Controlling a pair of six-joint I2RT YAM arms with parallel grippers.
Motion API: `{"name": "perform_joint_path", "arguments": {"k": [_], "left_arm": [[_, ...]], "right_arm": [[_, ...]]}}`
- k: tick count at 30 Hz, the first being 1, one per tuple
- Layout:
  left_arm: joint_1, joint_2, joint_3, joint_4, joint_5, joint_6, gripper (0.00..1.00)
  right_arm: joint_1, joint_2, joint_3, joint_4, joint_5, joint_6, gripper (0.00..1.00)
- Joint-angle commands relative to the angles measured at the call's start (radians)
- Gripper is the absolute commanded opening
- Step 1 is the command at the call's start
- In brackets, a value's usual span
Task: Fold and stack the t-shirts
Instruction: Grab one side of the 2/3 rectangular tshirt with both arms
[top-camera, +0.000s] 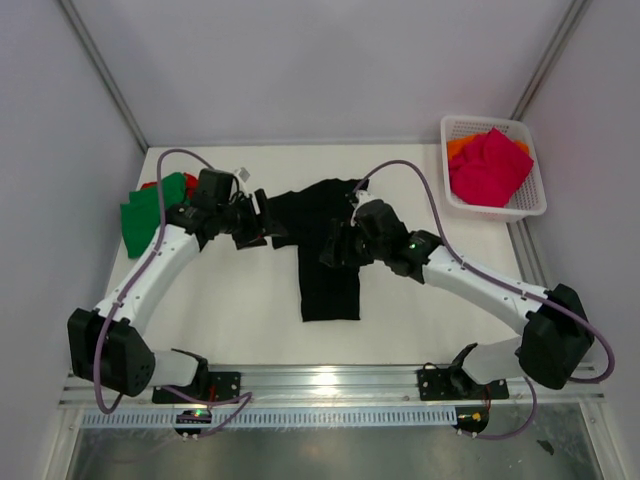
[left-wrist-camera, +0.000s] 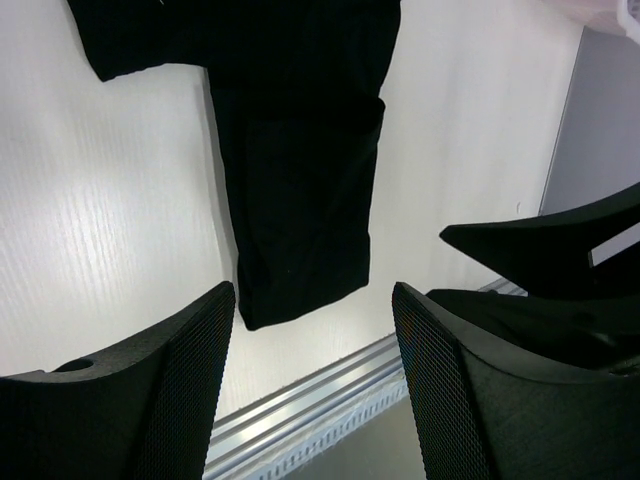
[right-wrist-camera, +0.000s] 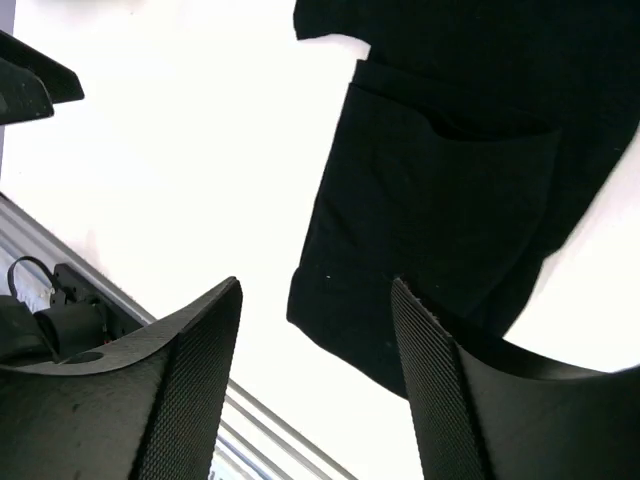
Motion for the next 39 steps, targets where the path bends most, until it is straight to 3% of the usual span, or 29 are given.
{"name": "perform_joint_path", "arguments": {"k": [1, 11, 20, 30, 39], "left_arm": [[0.0, 0.0, 0.001, 0.054, -0.004, 0.015, 0.67], [0.0, 0.047, 0.016, 0.043, 0.018, 0.024, 0.67], [0.0, 0.098, 0.095, 0.017, 0.029, 0.033, 0.67], [0.0, 0.124, 0.144, 0.013, 0.036, 0.024, 0.67], [0.0, 0.125, 0.157, -0.003, 0.029, 0.032, 0.67]], "right_arm": [[0.007, -0.06, -0.054, -0.059, 0.062, -0.004, 0.67], [0.007, -0.333, -0.382, -0.093, 0.069, 0.128, 0.71], [0.006, -0.422, -0.507, -0.065, 0.049, 0.191, 0.71], [0.003, -0.516, -0.73, 0.218, -0.058, 0.254, 0.72], [0.001, -0.372, -0.777, 0.442, -0.115, 0.259, 0.73]]}}
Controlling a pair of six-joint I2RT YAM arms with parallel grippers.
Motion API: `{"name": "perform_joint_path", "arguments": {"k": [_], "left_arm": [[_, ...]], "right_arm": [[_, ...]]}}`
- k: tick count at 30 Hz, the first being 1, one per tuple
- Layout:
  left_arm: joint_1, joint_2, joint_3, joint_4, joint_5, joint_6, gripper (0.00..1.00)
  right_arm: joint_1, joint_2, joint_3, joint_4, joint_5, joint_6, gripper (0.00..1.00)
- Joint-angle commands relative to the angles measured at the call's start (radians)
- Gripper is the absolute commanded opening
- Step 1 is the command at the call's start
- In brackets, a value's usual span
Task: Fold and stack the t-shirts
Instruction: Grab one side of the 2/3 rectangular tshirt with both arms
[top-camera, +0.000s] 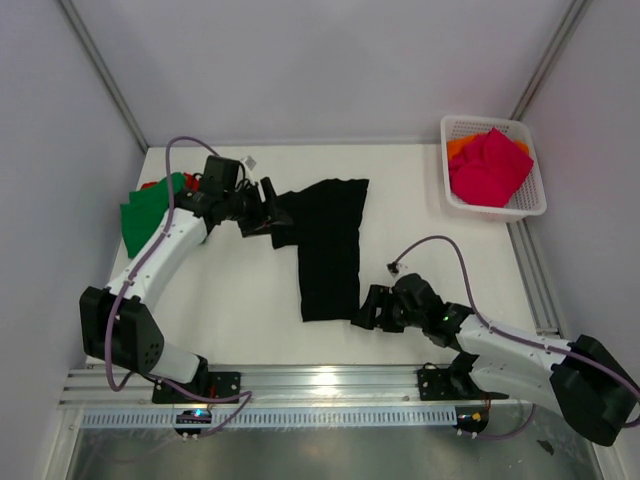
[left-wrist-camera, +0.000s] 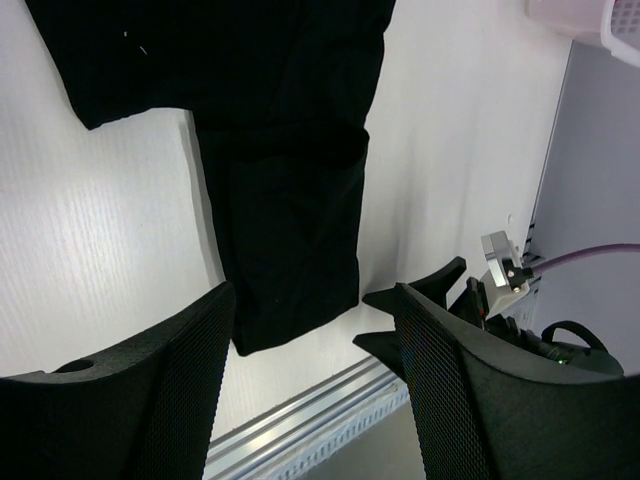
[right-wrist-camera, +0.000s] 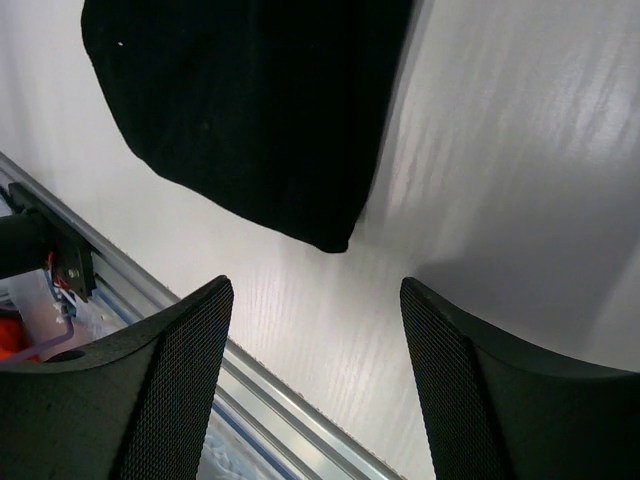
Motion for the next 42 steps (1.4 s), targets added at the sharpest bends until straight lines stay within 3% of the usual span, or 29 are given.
{"name": "perform_joint_path", "arguments": {"k": [1, 8, 15, 18, 19, 20, 24, 35, 42], "left_arm": [[0.0, 0.004, 0.047, -0.021, 0.009, 0.022, 0.67], [0.0, -0.014, 0.061, -0.053, -0.023, 0.05, 0.67], [0.0, -0.02, 0.062, -0.073, -0.042, 0.066, 0.66], [0.0, -0.02, 0.062, -0.07, -0.045, 0.07, 0.66], [0.0, -0.019, 0.064, -0.069, -0.045, 0.07, 0.66], [0.0, -0.017, 0.064, -0.069, -0.045, 0.07, 0.66], [0.0, -0.014, 0.059, -0.061, -0.046, 0.068, 0.66], [0.0, -0.069, -0.152, -0.018, -0.05, 0.047, 0.66], [-0.001, -0.145, -0.329, 0.04, 0.016, -0.032, 0.66]], "right_arm": [[0.002, 0.058, -0.015, 0.174, -0.027, 0.015, 0.73], [0.002, 0.233, -0.003, 0.318, -0.064, 0.028, 0.73], [0.002, 0.324, 0.046, 0.352, -0.087, 0.013, 0.72], [0.002, 0.336, 0.061, 0.35, -0.096, 0.005, 0.61], [0.002, 0.339, 0.067, 0.35, -0.098, -0.001, 0.48], [0.002, 0.342, 0.071, 0.352, -0.102, -0.005, 0.4], [0.002, 0.367, 0.087, 0.355, -0.127, -0.018, 0.19], [0.002, 0.381, 0.08, 0.392, -0.15, -0.021, 0.03], [0.004, 0.32, 0.103, 0.344, -0.15, -0.03, 0.03]]}}
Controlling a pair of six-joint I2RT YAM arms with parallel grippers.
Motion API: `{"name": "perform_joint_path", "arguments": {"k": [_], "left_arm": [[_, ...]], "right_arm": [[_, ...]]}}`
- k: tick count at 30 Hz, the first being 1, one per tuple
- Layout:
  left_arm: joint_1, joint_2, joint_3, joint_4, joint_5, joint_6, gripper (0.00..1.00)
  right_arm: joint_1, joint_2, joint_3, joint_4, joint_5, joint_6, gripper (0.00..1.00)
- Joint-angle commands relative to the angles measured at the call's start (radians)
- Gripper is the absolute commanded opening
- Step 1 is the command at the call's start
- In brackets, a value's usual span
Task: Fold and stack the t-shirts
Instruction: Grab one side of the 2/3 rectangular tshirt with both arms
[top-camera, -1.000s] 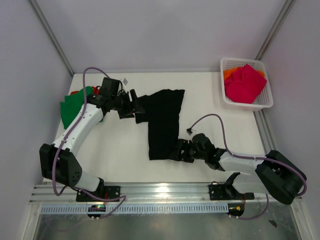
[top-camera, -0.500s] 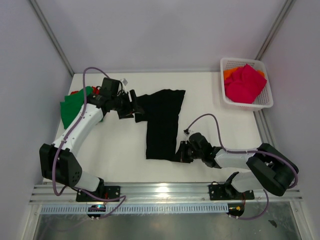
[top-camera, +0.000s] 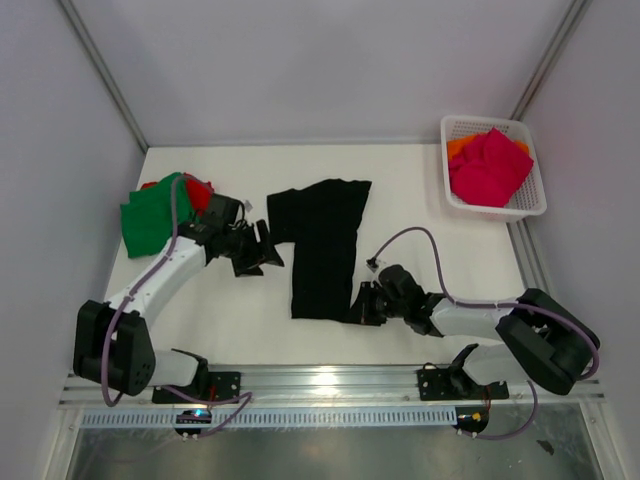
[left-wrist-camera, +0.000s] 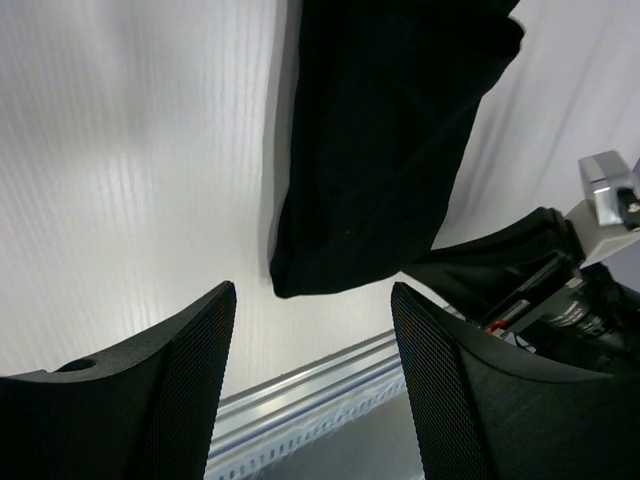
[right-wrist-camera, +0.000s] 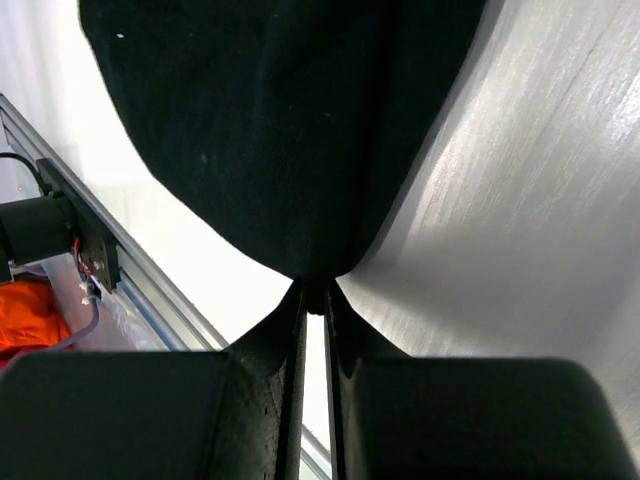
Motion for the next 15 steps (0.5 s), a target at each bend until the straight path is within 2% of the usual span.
{"name": "perform_joint_path", "arguments": {"k": [1, 9, 13, 15], "left_arm": [[-0.003, -0.08, -0.133, 0.081, 0.048, -0.081, 0.66], [-0.014, -0.091, -0.442, 0.321, 0.0, -0.236, 0.66], [-0.014, -0.08, -0.557, 0.591, -0.02, -0.345, 0.66], [-0.017, -0.055, -0.587, 0.651, -0.024, -0.389, 0.66]], "right_arm": [[0.003, -0.059, 0.047, -0.007, -0.004, -0.027, 0.03], [0.003, -0.062, 0.115, -0.034, -0.013, -0.036, 0.03], [0.003, -0.059, 0.123, -0.045, -0.015, -0.042, 0.03], [0.005, -0.061, 0.123, -0.048, -0.018, -0.04, 0.03]]}}
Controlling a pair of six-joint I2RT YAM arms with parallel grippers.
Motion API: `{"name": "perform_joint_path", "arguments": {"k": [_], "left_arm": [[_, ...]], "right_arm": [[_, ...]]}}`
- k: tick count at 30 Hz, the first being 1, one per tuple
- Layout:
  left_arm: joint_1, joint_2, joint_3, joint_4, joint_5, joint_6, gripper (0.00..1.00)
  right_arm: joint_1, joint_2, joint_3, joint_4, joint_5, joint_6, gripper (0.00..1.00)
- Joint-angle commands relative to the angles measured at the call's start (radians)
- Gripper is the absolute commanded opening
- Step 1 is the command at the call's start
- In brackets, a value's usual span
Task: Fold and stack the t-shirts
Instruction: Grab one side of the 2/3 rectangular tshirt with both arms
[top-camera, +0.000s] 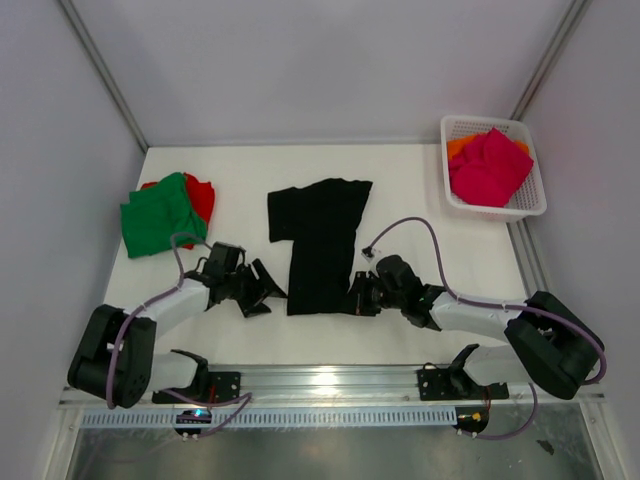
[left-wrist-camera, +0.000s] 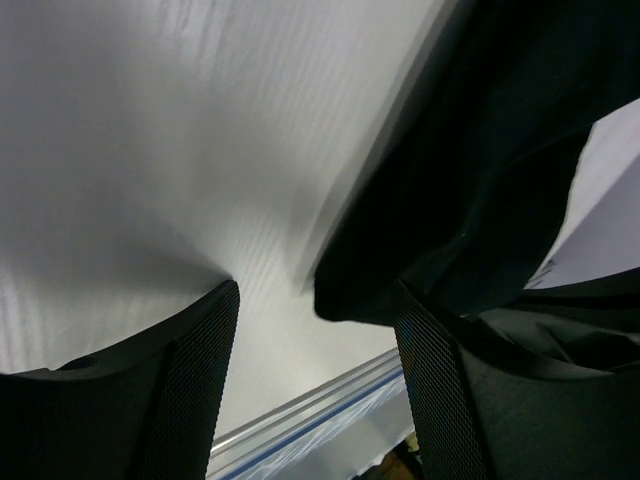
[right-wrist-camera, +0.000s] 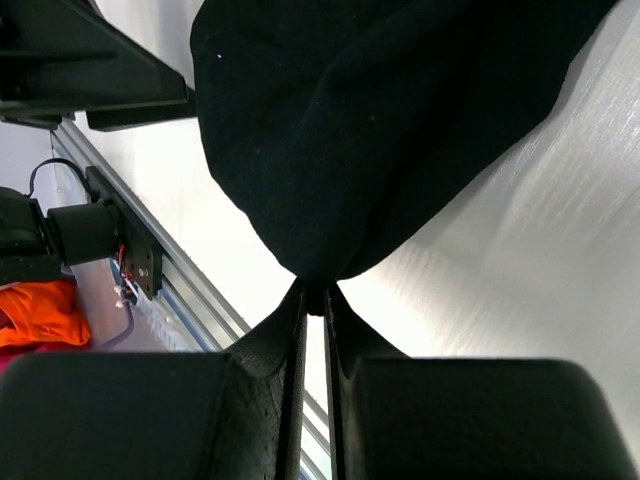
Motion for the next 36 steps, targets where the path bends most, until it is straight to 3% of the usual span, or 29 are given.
{"name": "perform_joint_path", "arguments": {"k": [1, 14, 20, 24, 27, 36], "left_arm": [[-0.005, 0.046, -0.064, 0.252, -0.07, -0.095, 0.66], [-0.034, 0.204, -0.009, 0.266, -0.074, -0.08, 0.65], [-0.122, 0.239, -0.004, 0.235, -0.108, -0.141, 0.64], [-0.194, 0.255, 0.033, 0.147, -0.12, -0.146, 0.63], [-0.214, 0.262, 0.085, -0.016, -0.14, -0.115, 0.62], [-0.226, 0.184, 0.18, -0.237, -0.205, -0.05, 0.61]], "right_arm": [[0.003, -0.021, 0.033, 0.006, -0.002, -0.021, 0.03], [0.003, -0.027, 0.027, -0.003, 0.01, -0.012, 0.03], [0.003, -0.01, 0.044, -0.001, 0.016, -0.012, 0.03], [0.003, 0.004, 0.059, -0.007, 0.021, -0.015, 0.03], [0.003, 0.015, 0.068, -0.012, 0.021, -0.021, 0.03], [0.003, 0.032, 0.071, -0.004, 0.024, -0.019, 0.03]]}}
